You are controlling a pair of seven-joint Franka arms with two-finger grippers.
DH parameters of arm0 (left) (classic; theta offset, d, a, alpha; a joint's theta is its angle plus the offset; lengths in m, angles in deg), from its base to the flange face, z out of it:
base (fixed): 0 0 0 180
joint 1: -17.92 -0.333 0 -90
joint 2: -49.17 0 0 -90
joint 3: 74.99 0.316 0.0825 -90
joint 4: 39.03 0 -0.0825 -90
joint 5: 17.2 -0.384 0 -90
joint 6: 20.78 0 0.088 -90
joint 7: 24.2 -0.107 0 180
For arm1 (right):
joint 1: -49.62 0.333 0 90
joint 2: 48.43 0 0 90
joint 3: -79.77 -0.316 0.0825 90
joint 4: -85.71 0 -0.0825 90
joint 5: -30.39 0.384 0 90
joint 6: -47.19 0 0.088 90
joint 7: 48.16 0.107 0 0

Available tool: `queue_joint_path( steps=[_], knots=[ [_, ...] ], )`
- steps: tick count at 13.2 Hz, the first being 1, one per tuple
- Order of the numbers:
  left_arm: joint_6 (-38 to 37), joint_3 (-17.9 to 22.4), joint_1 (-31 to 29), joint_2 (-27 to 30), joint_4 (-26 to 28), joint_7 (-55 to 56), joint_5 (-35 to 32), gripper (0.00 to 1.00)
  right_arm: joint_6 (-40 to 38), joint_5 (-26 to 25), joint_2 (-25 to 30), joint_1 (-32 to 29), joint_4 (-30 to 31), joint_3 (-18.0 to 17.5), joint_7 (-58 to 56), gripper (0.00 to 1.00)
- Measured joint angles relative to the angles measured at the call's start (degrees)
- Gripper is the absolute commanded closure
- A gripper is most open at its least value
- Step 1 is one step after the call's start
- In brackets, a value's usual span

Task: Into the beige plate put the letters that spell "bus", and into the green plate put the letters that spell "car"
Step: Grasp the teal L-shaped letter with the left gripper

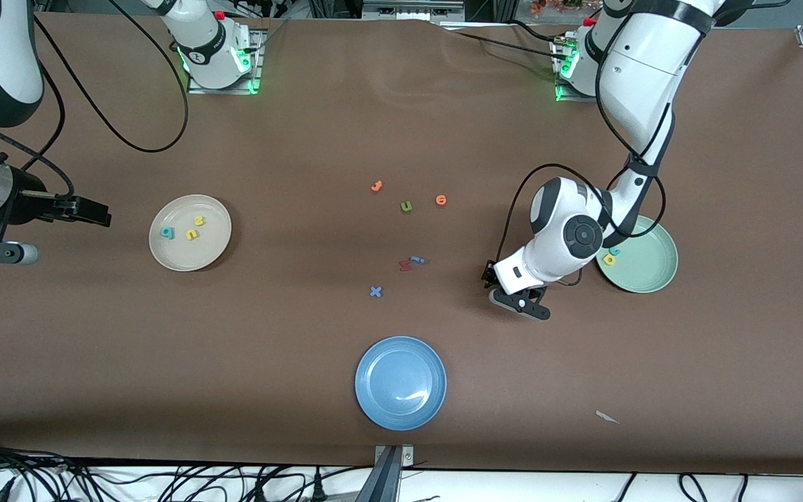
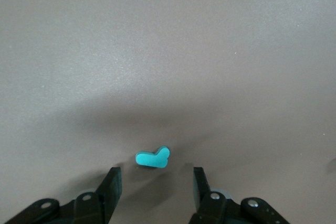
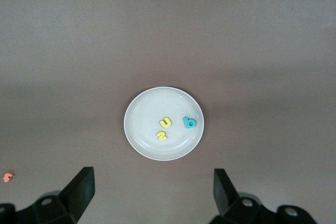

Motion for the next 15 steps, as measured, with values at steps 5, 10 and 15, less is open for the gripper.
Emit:
queue_joint_path(
  steps=[5, 10, 15],
  knots=[
    [2.2, 0.5, 0.9, -1.6, -0.9, 0.0, 0.0, 0.38, 0.0, 0.0, 0.0, 0.0, 0.0, 0.0, 0.0, 0.00],
    [2.2, 0.6, 0.9, -1.6, -1.0, 0.0, 0.0, 0.43, 0.0, 0.0, 0.0, 0.0, 0.0, 0.0, 0.0, 0.00],
    [2.2, 0.7, 1.1, -1.6, -1.0, 0.0, -0.1, 0.48, 0.0, 0.0, 0.0, 0.0, 0.0, 0.0, 0.0, 0.00]
  ],
)
